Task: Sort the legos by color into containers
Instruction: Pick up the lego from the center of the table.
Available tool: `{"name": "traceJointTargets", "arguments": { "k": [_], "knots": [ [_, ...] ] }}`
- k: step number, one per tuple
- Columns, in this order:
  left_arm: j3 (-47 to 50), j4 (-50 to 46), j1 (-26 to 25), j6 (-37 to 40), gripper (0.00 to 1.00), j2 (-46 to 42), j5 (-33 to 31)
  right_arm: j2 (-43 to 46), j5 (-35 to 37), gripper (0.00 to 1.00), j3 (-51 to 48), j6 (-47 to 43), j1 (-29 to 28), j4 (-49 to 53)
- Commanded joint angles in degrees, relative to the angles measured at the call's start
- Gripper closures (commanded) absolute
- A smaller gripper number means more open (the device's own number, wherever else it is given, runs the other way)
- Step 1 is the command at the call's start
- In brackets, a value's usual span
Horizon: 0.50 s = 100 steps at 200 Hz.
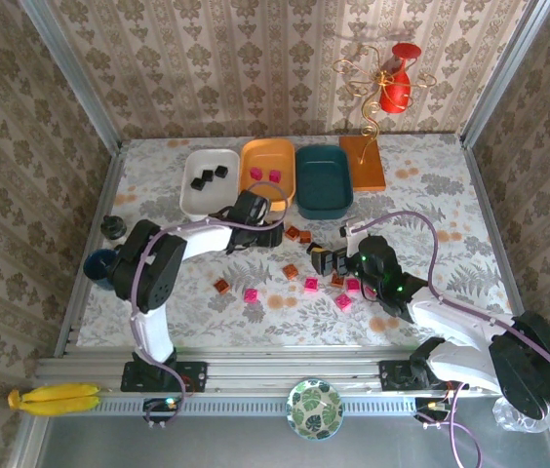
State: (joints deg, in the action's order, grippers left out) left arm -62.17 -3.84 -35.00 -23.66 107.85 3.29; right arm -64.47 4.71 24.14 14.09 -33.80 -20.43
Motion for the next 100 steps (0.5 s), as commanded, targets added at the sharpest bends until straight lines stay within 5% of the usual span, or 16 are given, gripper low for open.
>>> {"name": "traceJointTargets", "arguments": {
  "k": [1, 100],
  "knots": [
    [-1.68, 1.10, -0.72, -1.34, 0.31, 2.05, -3.22, 1.10, -0.14, 0.00, 0.92, -0.01, -0.39, -0.06],
    [-1.58, 3.36, -1.72, -1.73, 0.37, 2.71, -13.83, 0.83, -0.27, 0.00, 1.00, 0.07, -0.39, 0.10]
  ]
}}
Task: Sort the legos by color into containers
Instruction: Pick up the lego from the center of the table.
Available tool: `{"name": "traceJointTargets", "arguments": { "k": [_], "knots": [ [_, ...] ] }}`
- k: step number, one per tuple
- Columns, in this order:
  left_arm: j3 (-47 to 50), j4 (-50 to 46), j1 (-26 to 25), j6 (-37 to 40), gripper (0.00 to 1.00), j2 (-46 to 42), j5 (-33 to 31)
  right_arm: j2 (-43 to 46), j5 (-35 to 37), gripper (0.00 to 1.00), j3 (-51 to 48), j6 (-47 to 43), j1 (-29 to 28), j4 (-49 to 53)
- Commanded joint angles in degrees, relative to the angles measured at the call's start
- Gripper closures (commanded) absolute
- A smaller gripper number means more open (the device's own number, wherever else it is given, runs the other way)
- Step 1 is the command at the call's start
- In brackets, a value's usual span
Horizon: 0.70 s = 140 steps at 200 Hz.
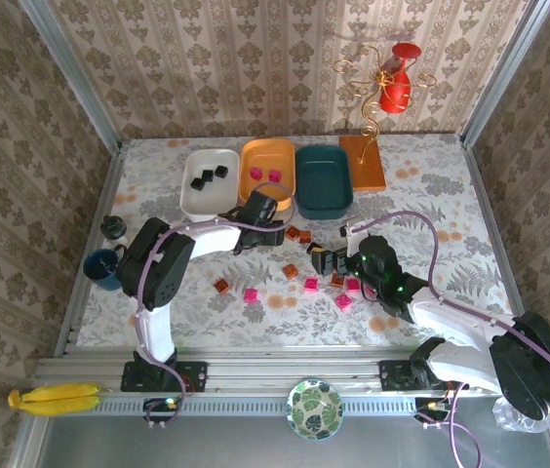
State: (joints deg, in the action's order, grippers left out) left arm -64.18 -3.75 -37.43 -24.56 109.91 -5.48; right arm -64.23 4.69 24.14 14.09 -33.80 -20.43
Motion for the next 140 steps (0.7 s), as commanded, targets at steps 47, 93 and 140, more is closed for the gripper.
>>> {"name": "traceJointTargets", "arguments": {
  "k": [47, 93, 140],
  "knots": [
    [4.86, 5.51, 0.94, -0.85, 0.46, -3.32, -6.38, -0.02, -0.43, 0.00, 1.12, 0.19, -0.42, -0.23],
    [4.66, 4.98, 0.89, -0.68, 0.55, -2.36, -3.85, -0.11, -0.22, 0.00, 1.17, 0.22, -0.39, -0.05],
    [7.21, 4.01, -0.44, -0.66, 0.60, -11.08, -4.95, -0.37, -0.20, 0.00, 1.26, 0.31, -0.51, -0.03]
  ]
}}
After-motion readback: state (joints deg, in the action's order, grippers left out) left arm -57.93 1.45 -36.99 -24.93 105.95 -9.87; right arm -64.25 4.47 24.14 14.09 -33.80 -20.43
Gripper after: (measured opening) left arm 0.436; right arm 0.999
